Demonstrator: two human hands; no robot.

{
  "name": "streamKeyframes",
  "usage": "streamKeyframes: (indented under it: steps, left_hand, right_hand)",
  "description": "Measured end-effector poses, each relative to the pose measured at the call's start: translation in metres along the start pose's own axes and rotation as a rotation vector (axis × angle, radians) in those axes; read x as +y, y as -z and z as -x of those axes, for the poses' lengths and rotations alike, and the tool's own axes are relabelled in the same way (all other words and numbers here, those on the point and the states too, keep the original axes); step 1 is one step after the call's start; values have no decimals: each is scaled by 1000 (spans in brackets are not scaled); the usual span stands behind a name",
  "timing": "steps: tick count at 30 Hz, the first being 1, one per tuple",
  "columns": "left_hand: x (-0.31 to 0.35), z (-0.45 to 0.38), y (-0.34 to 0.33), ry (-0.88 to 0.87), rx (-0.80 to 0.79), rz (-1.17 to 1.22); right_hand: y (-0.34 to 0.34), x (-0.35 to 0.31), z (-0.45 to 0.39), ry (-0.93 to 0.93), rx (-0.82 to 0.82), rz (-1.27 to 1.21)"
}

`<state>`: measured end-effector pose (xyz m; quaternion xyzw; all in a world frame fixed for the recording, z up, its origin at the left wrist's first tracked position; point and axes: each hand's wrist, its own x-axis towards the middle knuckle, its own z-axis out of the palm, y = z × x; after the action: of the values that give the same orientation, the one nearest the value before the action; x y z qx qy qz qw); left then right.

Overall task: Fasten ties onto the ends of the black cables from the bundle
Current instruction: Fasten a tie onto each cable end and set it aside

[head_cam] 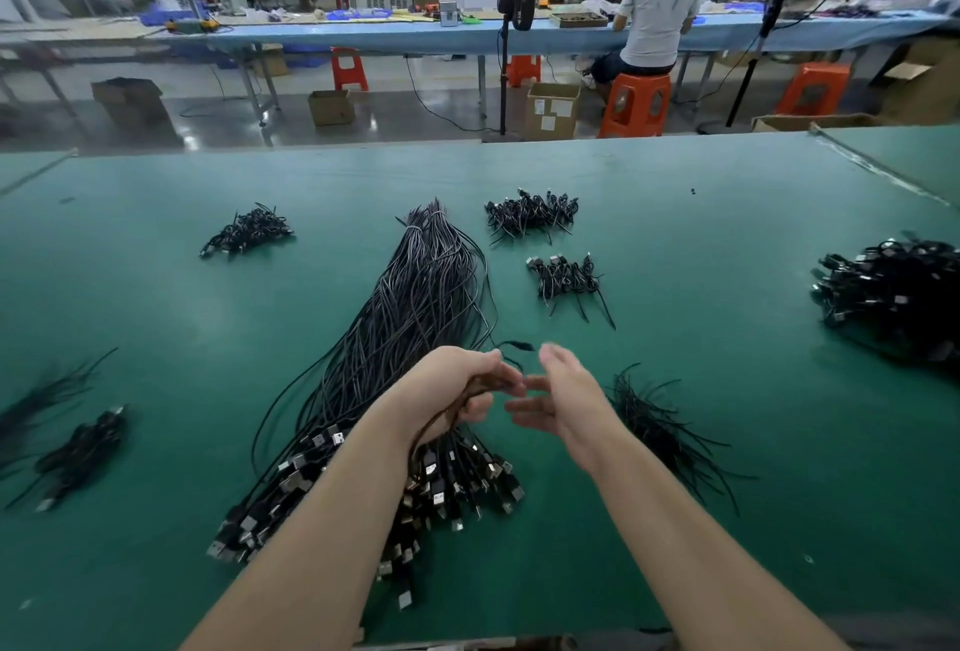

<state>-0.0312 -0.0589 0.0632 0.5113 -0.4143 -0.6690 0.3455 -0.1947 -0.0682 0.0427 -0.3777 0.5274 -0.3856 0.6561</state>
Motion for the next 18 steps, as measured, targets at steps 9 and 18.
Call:
streamKeyframes:
  steps: [9,18]
  left_hand:
    - [0,12,29,-30,-216,-184]
    - [6,3,85,-241,556,291]
  right_hand:
    - [18,-10,-18,-40,11,-249]
    - [39,14,-36,-46,113,32]
